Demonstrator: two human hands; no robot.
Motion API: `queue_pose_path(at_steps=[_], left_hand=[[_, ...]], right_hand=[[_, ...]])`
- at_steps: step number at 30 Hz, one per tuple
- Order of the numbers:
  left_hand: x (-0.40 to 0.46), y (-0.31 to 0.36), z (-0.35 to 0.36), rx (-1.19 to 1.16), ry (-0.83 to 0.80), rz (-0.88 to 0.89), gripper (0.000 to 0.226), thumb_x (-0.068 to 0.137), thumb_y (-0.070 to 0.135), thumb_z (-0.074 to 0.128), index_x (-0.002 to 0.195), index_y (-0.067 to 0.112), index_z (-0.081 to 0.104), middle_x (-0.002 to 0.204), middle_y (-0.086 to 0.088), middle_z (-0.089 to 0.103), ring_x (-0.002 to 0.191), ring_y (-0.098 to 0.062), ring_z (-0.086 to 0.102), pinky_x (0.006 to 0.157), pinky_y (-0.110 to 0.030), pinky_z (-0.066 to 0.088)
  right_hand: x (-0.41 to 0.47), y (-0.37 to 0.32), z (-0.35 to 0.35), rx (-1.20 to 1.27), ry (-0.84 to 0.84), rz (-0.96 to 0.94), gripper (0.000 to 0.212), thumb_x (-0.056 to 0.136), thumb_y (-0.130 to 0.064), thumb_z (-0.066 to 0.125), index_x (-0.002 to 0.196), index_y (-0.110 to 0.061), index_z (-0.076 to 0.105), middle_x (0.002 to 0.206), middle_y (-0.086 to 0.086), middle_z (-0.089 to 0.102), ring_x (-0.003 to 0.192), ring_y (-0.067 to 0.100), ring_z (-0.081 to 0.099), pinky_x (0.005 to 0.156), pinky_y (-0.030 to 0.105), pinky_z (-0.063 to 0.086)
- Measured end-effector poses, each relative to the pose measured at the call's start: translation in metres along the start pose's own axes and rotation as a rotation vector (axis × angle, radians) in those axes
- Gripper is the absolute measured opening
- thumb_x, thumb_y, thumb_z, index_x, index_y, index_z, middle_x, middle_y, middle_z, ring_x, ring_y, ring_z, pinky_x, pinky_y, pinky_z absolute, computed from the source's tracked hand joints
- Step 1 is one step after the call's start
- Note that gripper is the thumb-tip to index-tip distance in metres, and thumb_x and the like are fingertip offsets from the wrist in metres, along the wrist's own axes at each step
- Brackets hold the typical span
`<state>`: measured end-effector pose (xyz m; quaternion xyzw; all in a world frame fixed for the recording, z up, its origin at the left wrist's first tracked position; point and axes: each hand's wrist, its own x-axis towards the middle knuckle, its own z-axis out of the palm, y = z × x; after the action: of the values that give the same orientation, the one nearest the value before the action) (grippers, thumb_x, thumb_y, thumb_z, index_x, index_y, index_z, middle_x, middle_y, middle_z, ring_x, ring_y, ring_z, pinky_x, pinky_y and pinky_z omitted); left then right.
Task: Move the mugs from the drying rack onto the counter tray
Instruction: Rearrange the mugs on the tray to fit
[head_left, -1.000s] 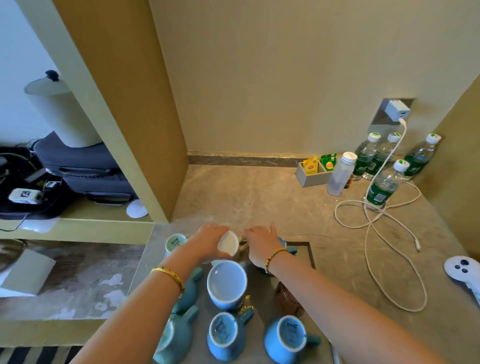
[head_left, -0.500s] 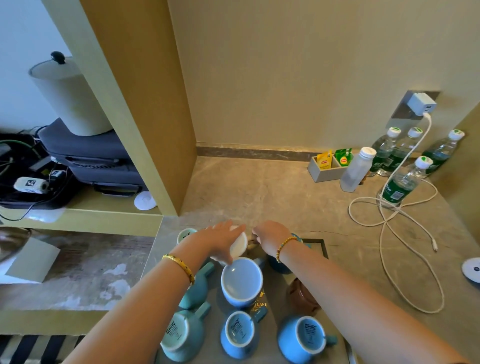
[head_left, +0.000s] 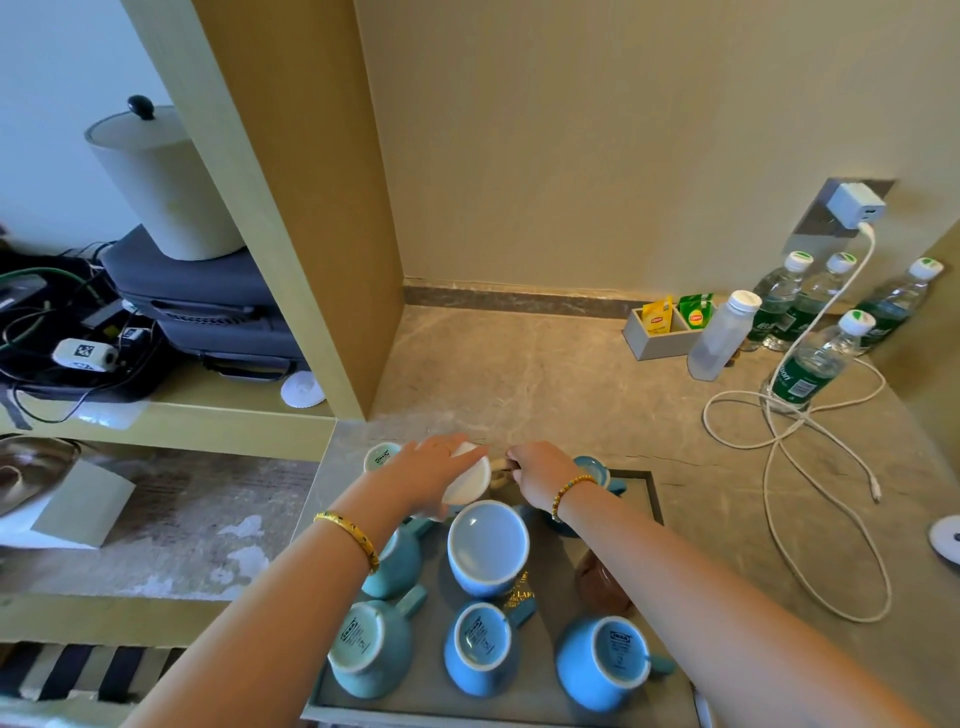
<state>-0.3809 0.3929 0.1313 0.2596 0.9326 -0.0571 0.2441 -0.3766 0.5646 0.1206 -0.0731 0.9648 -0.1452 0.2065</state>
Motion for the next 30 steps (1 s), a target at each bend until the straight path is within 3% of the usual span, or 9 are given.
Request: queue_pose_path(at_steps=[4,9,12,14,16,18,23,25,30], left_hand=[[-0.013,0.014,-0.001,-0.115,0.049,-0.111,0.081,0.088,0.041,0.056,0.149,0.026,0.005,0.157,-0.01,0.004,0.142,-0.033,0.011,0.113,-0.049,0.019],[-0.027,0.047,-0.009,-0.184,0.307,-0.213,0.058,0.09,0.041,0.052,0.139,0.018,0.031,0.141,-0.013,0.034,0.127,-0.031,0.038,0.099,-0.042,0.042],[-0.034,0.064,-0.006,-0.16,0.252,-0.2,0.061,0.09,0.047,0.05,0.137,0.013,0.03,0.138,-0.015,0.037,0.125,-0.032,0.04,0.096,-0.04,0.043],[-0.039,0.075,0.0,-0.163,0.191,-0.212,0.065,0.088,0.052,0.049,0.136,0.012,0.031,0.135,-0.015,0.04,0.122,-0.032,0.042,0.09,-0.042,0.046],[-0.043,0.085,0.009,-0.185,0.151,-0.241,0.069,0.084,0.057,0.052,0.134,0.013,0.033,0.133,-0.013,0.041,0.121,-0.031,0.041,0.087,-0.044,0.048],[-0.046,0.094,0.014,-0.219,0.138,-0.28,0.076,0.078,0.06,0.058,0.135,0.016,0.033,0.135,-0.011,0.039,0.124,-0.031,0.038,0.088,-0.045,0.048],[-0.049,0.11,0.018,-0.225,0.175,-0.383,0.084,0.074,0.057,0.065,0.139,0.021,0.026,0.14,-0.011,0.035,0.127,-0.034,0.037,0.088,-0.042,0.047],[-0.049,0.114,0.02,-0.236,0.188,-0.401,0.085,0.075,0.052,0.066,0.141,0.021,0.023,0.139,-0.011,0.037,0.126,-0.035,0.037,0.088,-0.042,0.047],[-0.051,0.116,0.022,-0.273,0.217,-0.427,0.092,0.076,0.047,0.065,0.146,0.028,0.009,0.142,-0.011,0.035,0.125,-0.036,0.038,0.095,-0.043,0.041]], right_hand=[[-0.013,-0.001,-0.001,-0.016,0.068,-0.037,0.021,0.088,-0.001,0.049,0.107,-0.01,0.055,0.108,0.013,0.062,0.098,0.029,0.059,0.079,0.032,0.046],[-0.029,0.001,-0.006,-0.157,-0.076,-0.117,0.033,0.091,-0.005,0.049,0.124,-0.008,0.05,0.124,0.013,0.057,0.112,0.03,0.056,0.089,0.035,0.046],[-0.04,0.006,-0.002,-0.153,-0.176,-0.171,0.013,0.092,-0.006,0.043,0.092,-0.011,0.055,0.094,0.008,0.059,0.097,0.029,0.056,0.076,0.032,0.041],[-0.049,0.009,0.002,-0.129,-0.195,-0.18,0.023,0.09,-0.003,0.044,0.072,-0.018,0.041,0.075,0.0,0.045,0.088,0.026,0.051,0.073,0.03,0.036],[-0.057,0.012,0.006,-0.087,-0.216,-0.166,0.013,0.088,-0.001,0.047,0.09,-0.014,0.047,0.089,0.006,0.053,0.098,0.028,0.055,0.078,0.031,0.04],[-0.063,0.014,0.009,-0.065,-0.238,-0.125,0.032,0.087,0.0,0.048,0.118,-0.007,0.045,0.113,0.013,0.057,0.108,0.029,0.056,0.083,0.031,0.044],[-0.076,0.022,0.019,-0.024,-0.26,-0.109,0.068,0.086,0.004,0.047,0.145,-0.009,0.016,0.124,0.017,0.055,0.11,0.028,0.057,0.085,0.033,0.047],[-0.08,0.024,0.02,-0.013,-0.233,-0.131,0.08,0.085,0.006,0.046,0.149,-0.013,0.002,0.129,0.016,0.052,0.112,0.028,0.056,0.086,0.033,0.047],[-0.083,0.026,0.019,-0.03,-0.221,-0.15,0.084,0.086,0.006,0.044,0.15,-0.018,-0.005,0.125,0.013,0.058,0.106,0.025,0.06,0.086,0.032,0.05]])
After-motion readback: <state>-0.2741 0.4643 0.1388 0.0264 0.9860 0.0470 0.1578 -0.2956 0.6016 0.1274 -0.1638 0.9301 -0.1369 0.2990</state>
